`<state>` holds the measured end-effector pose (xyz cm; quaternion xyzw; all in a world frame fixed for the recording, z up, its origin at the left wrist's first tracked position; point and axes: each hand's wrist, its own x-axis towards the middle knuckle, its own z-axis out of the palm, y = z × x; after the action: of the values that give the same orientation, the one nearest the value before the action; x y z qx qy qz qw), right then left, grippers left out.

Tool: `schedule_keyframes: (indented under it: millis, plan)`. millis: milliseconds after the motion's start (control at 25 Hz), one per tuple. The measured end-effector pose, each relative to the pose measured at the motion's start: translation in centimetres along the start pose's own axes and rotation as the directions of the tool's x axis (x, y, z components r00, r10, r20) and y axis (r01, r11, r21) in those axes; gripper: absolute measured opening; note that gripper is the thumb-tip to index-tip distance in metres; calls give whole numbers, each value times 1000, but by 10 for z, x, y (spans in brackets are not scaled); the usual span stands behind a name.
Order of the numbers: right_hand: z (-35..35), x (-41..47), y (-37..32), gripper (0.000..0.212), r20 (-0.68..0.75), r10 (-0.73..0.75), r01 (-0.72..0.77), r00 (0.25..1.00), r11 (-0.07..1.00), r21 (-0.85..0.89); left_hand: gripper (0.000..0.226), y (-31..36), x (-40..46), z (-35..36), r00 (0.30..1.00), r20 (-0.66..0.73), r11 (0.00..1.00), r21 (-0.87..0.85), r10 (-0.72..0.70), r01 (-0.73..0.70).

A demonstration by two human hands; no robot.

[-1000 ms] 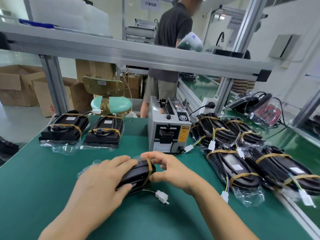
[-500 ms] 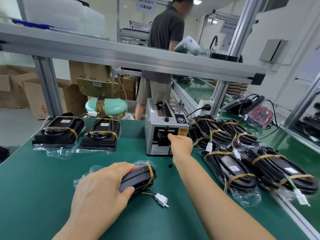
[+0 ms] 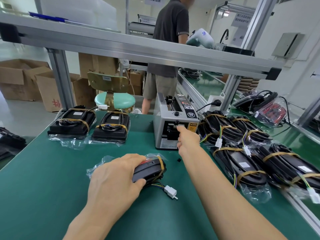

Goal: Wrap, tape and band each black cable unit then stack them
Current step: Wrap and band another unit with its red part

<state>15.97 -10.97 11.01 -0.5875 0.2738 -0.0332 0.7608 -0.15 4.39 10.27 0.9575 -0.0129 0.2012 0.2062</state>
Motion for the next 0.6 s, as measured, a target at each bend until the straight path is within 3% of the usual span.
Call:
schedule_keyframes:
  millis: [120, 200, 280, 600]
  plan:
    - [-33, -59, 15, 17, 379, -112, 174, 919, 976, -134, 44, 3, 0, 2, 998, -8, 998, 11, -57, 57]
    - [-51, -93, 34, 11, 508, -125, 217, 852, 968, -125, 42, 8, -2, 4, 994, -14, 994, 14, -105, 105]
    - [-60, -102, 50, 19, 494, -167, 248, 853, 963, -102, 42, 14, -5, 5, 990, -22, 990, 34, -136, 137]
    - [-54, -104, 61, 16, 480, -160, 257, 862, 956, -142, 42, 20, -9, 6, 985, -43, 983, 64, -169, 171]
